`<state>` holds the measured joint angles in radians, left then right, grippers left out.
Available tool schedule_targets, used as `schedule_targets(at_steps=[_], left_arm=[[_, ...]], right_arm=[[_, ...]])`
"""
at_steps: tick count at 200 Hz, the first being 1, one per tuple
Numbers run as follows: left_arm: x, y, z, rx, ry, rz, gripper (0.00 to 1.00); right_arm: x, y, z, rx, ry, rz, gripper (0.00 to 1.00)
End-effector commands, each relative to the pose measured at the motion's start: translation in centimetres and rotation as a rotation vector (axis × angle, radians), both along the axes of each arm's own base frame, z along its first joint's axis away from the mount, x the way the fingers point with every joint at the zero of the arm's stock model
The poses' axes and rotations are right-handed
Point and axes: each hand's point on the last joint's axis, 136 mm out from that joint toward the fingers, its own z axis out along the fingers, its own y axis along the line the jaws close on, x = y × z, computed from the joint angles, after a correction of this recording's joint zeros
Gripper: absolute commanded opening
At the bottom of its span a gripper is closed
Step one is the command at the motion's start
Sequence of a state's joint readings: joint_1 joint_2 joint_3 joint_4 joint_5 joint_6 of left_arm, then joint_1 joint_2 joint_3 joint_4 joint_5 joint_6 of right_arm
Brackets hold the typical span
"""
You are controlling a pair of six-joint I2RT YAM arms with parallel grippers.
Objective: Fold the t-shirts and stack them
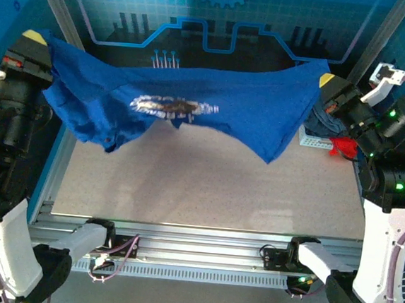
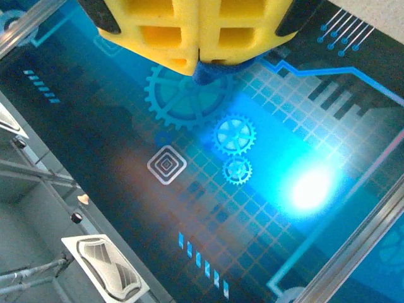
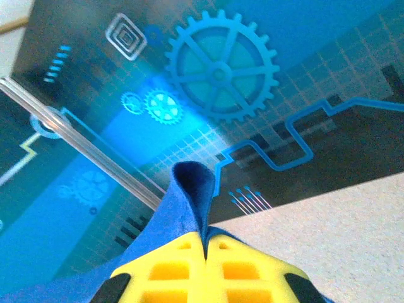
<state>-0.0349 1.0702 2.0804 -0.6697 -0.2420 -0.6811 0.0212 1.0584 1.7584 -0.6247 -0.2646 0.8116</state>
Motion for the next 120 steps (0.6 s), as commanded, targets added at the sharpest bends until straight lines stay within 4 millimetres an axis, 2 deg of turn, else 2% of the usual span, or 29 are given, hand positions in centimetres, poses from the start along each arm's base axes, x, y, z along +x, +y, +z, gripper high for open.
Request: schedule_targets(at_steps=[1, 15, 25, 38, 55, 84, 102, 120], left_arm=[[7.2, 0.2, -3.6, -0.015, 0.189, 0.025, 0.00], [10.7, -0.7, -5.4, -0.018, 0.273, -0.027, 0.00], [13.0, -1.4, -7.0, -0.022, 0.323, -0.063, 0.00], [15.4, -1.6, -9.5, -0.045, 0.403, -0.092, 0.00], [17.3, -1.4, -13.1, -0.057, 0.502, -0.102, 0.00], [18.8, -1.3, -18.7, -0.084, 0.631, -0.144, 0.00], [19.4, -1.0, -20.0, -0.102, 0.651, -0.167, 0.00], [20.3, -0.8, -18.5, -0.110, 0.608, -0.189, 0.00]], right_arm=[[4.2, -0.3, -2.6, 0.089, 0.149, -0.008, 0.00], [6.7, 0.3, -5.7, 0.155, 0.321, 0.012, 0.00], [8.3, 1.4, -8.3, 0.194, 0.435, 0.049, 0.00], [9.7, 2.4, -11.8, 0.224, 0.574, 0.054, 0.00], [10.7, 2.7, -15.3, 0.176, 0.673, 0.013, 0.00], [11.6, 2.8, -21.3, 0.143, 0.849, -0.028, 0.00], [12.6, 3.1, -22.5, 0.128, 0.870, -0.019, 0.00], [14.0, 2.8, -21.6, 0.120, 0.826, -0.028, 0.00]])
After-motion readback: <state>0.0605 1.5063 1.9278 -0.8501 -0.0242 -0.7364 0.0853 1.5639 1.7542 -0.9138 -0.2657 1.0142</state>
